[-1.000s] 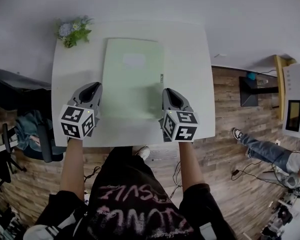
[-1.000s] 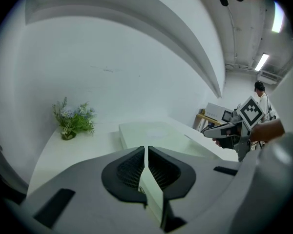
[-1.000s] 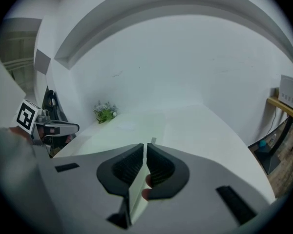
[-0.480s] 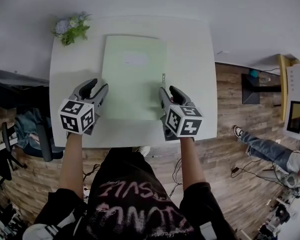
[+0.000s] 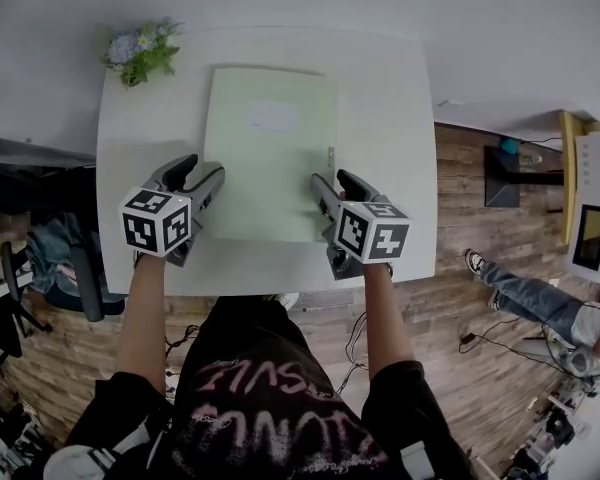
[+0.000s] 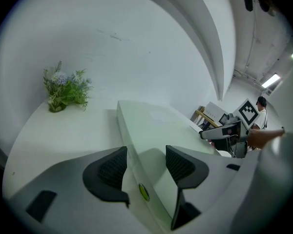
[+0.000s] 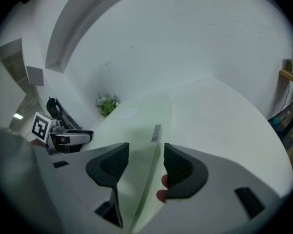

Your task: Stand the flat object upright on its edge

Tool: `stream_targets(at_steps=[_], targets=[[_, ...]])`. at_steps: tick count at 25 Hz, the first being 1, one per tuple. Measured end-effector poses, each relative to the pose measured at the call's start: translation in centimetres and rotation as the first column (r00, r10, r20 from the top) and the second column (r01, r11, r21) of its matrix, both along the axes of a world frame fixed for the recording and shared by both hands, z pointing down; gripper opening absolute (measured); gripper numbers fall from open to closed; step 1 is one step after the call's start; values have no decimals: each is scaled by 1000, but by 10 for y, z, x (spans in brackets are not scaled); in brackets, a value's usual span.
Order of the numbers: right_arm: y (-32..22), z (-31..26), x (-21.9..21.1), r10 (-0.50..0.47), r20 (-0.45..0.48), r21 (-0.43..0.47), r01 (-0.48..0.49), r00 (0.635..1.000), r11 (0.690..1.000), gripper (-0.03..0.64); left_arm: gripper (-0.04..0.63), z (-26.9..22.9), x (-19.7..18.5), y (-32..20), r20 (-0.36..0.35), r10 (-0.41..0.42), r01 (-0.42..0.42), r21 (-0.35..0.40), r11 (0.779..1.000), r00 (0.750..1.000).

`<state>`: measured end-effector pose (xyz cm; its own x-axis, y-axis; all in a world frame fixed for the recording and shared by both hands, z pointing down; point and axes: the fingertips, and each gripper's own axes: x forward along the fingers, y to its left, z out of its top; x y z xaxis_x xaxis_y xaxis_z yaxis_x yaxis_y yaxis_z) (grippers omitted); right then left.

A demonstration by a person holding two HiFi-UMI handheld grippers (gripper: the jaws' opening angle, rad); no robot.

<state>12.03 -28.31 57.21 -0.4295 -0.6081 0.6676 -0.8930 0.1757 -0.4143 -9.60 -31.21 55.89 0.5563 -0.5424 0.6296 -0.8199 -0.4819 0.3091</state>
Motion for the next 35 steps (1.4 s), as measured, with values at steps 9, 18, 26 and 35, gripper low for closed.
stream_targets(at_steps=[9,18,26,35], targets=[[-2,10,-6,-26,22,-65,28,999,997,224,261,9,0,-1,-76,6,-13,-88,996,997],[-3,14,-6,-37,22,-107,39,999,993,229,253,17,4,-1,-96,23,-38,-162,986,995],[-3,15,-7,-41,-18,-107,39,999,993,229,245,16,6,0,-56,53,-61,-157,986,997],[-1,10,-7,-36,-37,-77,33,999,996,229,235,9,7,0,-32,66,-69,-102,992,997]])
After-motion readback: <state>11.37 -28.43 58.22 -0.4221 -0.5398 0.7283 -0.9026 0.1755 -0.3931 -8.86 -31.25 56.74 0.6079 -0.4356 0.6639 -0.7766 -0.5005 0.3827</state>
